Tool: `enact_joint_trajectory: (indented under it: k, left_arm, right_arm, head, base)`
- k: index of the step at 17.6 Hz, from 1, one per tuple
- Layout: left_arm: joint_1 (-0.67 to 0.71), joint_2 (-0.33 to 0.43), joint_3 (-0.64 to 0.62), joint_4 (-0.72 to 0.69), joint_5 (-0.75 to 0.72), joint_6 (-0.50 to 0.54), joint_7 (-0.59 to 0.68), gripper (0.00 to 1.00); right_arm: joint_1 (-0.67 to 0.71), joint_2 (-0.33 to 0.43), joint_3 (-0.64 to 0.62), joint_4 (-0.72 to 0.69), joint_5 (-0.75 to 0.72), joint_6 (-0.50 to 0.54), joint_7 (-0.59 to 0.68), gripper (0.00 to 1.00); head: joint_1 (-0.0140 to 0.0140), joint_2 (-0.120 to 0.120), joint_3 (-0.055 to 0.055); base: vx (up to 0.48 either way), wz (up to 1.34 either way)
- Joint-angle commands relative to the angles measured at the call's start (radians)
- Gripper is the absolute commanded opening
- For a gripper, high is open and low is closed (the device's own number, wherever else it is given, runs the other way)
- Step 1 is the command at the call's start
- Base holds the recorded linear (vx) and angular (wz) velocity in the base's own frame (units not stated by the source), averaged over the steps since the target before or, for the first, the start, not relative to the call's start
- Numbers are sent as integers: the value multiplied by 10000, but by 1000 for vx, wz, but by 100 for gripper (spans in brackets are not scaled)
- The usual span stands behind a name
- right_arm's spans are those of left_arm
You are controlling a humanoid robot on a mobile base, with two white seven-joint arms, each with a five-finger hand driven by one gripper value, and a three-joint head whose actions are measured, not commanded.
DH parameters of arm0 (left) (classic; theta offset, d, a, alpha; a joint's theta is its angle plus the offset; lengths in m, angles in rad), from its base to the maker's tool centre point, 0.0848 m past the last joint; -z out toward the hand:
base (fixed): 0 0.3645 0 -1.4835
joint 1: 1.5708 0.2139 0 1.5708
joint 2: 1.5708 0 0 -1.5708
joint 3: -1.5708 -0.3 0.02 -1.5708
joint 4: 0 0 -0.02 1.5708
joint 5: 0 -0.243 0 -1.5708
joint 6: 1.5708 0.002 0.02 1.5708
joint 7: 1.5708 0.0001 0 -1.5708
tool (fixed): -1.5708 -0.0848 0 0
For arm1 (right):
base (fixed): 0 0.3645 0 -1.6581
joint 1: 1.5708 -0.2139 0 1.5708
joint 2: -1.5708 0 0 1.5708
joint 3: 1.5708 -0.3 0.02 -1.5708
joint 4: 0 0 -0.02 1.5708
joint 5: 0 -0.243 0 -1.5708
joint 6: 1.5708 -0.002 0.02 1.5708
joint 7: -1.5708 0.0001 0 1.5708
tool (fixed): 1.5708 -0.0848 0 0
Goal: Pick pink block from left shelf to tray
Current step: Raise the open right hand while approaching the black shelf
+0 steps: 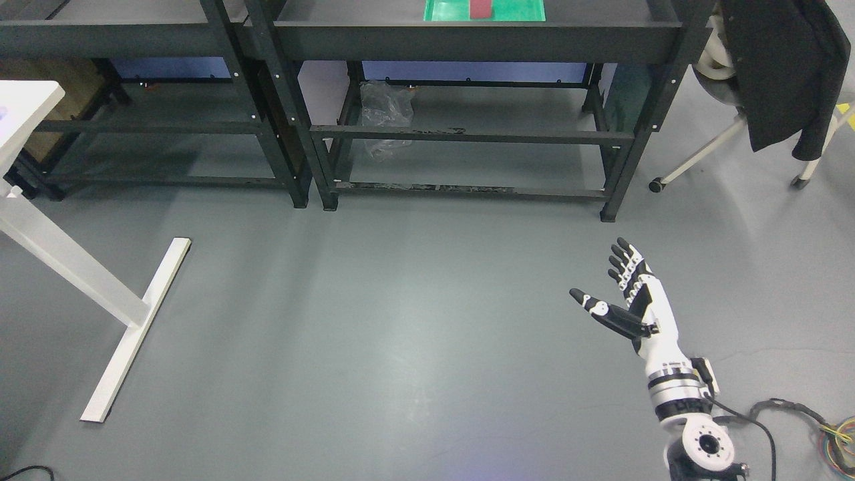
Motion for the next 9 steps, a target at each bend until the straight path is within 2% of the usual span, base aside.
enact_joint_trajectory:
  k: [1, 9]
  left_arm:
    - [-291, 175, 0, -174, 0, -4, 7, 100]
    - [-307, 175, 0, -174, 0, -4, 7, 100]
  right_arm:
    - [18, -175, -430, -118, -6, -110, -2316, 99]
    - [3, -175, -414, -164, -68, -232, -2178, 99]
  head:
    - [0, 0, 0]
    - [0, 0, 0]
  base:
    - [0, 0]
    - [-3, 0]
